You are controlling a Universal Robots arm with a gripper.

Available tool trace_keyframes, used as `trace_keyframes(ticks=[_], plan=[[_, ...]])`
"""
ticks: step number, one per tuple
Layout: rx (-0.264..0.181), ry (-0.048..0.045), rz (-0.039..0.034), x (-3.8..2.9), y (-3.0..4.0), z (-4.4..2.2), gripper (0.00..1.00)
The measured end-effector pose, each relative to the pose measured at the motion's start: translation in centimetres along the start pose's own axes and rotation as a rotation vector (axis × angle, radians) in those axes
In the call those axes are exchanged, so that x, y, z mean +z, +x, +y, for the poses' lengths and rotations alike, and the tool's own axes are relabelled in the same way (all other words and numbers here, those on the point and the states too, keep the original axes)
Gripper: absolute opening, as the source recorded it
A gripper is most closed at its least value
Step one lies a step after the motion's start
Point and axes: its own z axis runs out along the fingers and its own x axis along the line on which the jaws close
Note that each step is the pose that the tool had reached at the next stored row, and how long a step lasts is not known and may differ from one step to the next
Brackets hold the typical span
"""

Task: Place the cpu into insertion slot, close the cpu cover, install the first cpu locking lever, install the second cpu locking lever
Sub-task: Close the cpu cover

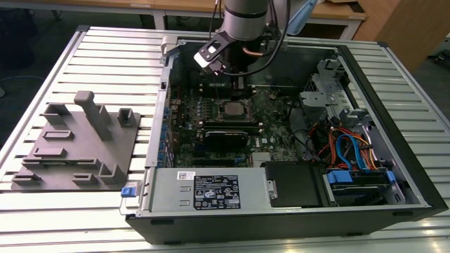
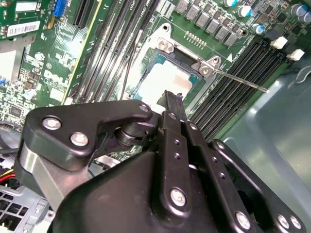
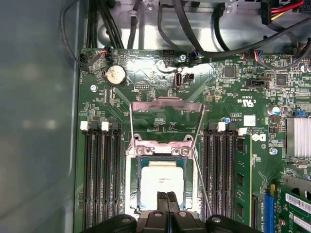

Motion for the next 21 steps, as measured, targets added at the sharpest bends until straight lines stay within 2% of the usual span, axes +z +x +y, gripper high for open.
trace_keyframes(ticks=[4,12,21], plan=[[0.000,0.0045,-0.0030,0.00,0.00,0.19,0.10],[0.000,0.0045,-0.0049,-0.05,0.00,0.20,0.10],[0.000,0.0045,-0.0048,-0.73,-0.02,0.21,0.10]])
